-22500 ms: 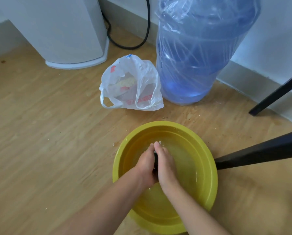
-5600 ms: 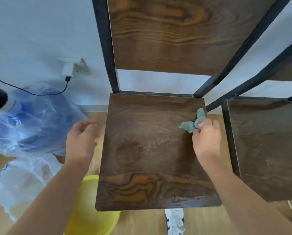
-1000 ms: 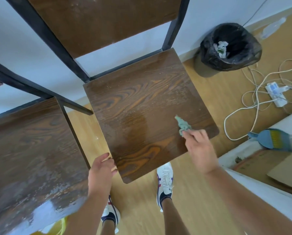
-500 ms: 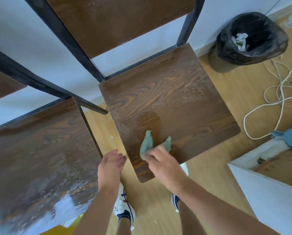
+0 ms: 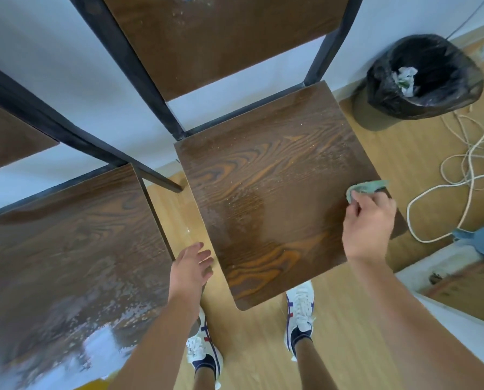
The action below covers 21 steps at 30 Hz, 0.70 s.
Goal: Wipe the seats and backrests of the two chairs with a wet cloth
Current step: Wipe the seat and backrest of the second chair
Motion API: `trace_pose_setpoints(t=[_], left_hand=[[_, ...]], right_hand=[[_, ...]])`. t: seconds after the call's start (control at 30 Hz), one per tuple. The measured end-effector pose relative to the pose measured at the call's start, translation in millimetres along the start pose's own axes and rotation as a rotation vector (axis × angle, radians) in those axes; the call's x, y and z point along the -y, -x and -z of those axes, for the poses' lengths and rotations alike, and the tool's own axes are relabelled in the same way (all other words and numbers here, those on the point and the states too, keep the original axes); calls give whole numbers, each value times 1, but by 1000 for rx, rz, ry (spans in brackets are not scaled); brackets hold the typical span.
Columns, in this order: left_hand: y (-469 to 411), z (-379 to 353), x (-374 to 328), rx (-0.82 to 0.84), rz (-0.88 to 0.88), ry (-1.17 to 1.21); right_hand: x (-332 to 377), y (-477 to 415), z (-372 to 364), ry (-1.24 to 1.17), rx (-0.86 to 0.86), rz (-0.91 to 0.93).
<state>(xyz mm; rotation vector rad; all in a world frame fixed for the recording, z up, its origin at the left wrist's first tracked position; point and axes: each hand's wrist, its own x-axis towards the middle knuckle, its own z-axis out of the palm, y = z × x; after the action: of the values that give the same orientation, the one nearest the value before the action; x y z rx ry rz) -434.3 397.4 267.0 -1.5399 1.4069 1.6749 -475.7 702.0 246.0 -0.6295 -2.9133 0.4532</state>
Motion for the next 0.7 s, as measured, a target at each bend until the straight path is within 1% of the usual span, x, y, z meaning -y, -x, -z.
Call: trace_pose_setpoints(t=[0.03,0.07,0.1,0.17,0.2,0.23,0.27,0.3,0.33,0.37,0.43,0.5,0.53,0.57,0.6,0.63,0.67,0.7], left_hand=[[-3,0,-1,-4,9,10],[-5,0,-2,-7,15,22],[-8,2,-4,-15,17,25],[-11,5,-8,-31,-1,-8],[-12,6,-10,-30,-13,-32],[-13,8,-11,-28,-20,-49],[-13,8,-13,-25,-23,-57],[-13,8,-15,-20,-26,-63],[-13,8,-16,-10,-26,-71],[-14,7,-17,-1,-19,-74],[-14,5,-18,13,1,-64],[-13,3,-17,24,3,-68],[-14,2,-16,27,0,-70],[-14,2,-16,34,-2,-72],[-14,1,-15,42,-5,-78],[-15,0,-15,48,-8,-87],[-16,-1,-15,51,-13,-94],[-17,-1,-15,52,-16,-96]], right_hand=[[16,4,-2,-2,4,-17],[37,19,-8,-35,65,62],[60,43,-15,-55,179,192],[97,107,-20,-146,491,592],[106,136,-19,-181,614,812],[105,159,-14,-193,703,1011],[96,174,-8,-217,722,1163],[88,178,-1,-256,699,1197],[80,175,4,-310,665,1161],[76,166,10,-343,596,1081],[65,134,13,-299,376,804],[50,92,8,-238,165,469],[49,78,3,-199,112,337],[50,75,-3,-177,113,262],[55,82,-10,-155,167,263],[61,98,-16,-160,267,328],[70,118,-17,-201,421,478],[78,138,-16,-238,552,716]])
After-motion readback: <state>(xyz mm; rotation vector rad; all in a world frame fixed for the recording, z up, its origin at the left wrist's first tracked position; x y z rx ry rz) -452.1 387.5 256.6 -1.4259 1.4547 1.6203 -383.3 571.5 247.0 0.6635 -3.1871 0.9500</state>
